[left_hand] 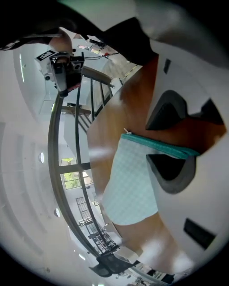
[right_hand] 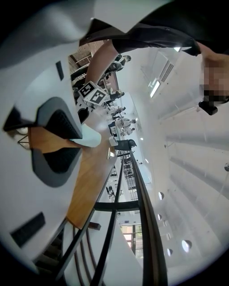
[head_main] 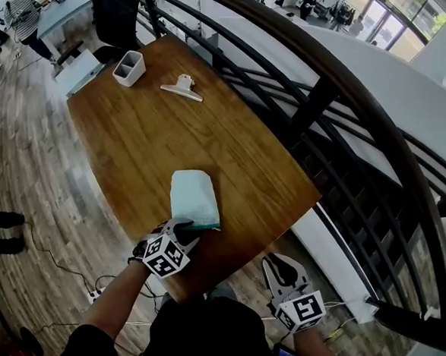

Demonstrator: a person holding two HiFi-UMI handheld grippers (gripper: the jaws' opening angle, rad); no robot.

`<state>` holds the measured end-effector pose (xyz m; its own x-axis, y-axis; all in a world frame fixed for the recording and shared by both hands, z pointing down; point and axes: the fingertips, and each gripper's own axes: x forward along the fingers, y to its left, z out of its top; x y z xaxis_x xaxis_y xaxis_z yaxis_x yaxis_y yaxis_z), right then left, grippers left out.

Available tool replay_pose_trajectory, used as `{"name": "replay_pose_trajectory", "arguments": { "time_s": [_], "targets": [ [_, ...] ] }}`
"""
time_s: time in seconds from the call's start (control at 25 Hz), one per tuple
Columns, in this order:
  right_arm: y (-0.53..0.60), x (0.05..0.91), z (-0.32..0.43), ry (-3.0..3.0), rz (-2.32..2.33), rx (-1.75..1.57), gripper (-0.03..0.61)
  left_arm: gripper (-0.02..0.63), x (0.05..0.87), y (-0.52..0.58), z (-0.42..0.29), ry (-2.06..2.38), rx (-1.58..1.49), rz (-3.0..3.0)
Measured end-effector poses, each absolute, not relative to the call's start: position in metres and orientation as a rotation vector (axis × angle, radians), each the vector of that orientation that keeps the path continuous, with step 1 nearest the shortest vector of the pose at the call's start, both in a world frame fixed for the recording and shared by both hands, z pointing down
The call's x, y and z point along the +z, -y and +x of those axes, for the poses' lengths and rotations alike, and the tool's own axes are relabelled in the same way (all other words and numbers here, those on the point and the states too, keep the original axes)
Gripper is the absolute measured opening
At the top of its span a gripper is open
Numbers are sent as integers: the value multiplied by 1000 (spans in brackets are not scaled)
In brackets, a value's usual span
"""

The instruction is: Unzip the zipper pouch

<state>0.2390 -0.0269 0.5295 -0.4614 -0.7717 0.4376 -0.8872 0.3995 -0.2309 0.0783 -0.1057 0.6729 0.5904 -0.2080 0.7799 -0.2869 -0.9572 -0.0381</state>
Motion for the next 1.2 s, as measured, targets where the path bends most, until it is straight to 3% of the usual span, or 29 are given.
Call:
{"name": "replay_pose_trajectory", "arguments": {
  "time_s": [0.32, 0.6, 1.2],
  "targets": [
    [23, 536, 233, 2353, 1558, 652, 20, 163, 679, 106, 80, 332, 1364, 2641],
    [28, 536, 209, 2383, 1493, 650, 15, 43, 681, 89, 79, 316, 1407, 2602],
    [56, 540, 165, 2456, 1182, 411, 18, 31, 610, 73, 59, 237, 1154, 2619]
  ]
}}
